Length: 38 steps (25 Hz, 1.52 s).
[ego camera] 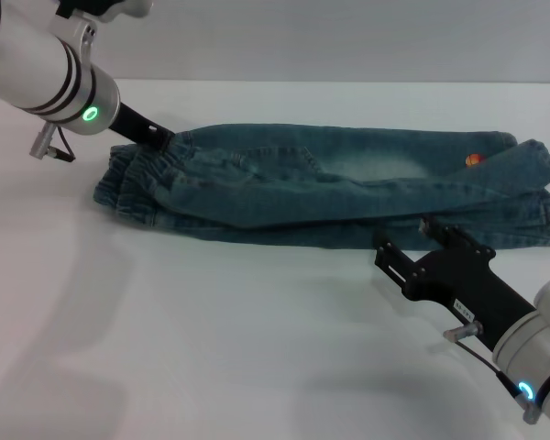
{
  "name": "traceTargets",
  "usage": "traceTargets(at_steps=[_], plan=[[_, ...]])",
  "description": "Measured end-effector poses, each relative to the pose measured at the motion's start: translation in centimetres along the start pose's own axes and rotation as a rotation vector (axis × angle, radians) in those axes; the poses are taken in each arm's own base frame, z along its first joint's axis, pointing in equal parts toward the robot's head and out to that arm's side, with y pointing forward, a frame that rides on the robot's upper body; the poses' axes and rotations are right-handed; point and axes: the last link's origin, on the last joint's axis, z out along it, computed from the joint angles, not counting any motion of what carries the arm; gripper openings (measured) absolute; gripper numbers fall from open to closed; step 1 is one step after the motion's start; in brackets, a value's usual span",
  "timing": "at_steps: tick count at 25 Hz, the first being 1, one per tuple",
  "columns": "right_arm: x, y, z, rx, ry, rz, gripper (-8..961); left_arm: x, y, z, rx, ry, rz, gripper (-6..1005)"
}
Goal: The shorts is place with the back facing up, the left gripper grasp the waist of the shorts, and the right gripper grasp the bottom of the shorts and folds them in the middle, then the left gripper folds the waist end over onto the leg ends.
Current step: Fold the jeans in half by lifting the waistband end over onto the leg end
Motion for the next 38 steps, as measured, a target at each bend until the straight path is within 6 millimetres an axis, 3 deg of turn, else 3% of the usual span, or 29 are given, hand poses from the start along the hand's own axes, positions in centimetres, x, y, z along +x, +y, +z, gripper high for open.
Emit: traceTargets(at_steps=[8,22,31,38], plan=[[0.2,0.4,-0.1,-0.012,0.004,0.005,613,0.6,-1.4,-0.9,0.024,0.086,-0.055,8],[0.3,0.9,-0.1,-0.027,0.008,0.042,603,0.9,-1.9,-1.2,0.023,0.173,-0.106,7],[0.5,1.1,-0.1,-0.037,0.014,0.049,597,0.4,-2.3,-1.3,0.022,0.196,-0.152,10],[0.9,0.8,-0.2,-0.039,0.033,0.08,592,-1.1,-2.9,-1.1,0.037,0.188,-0.221,36]])
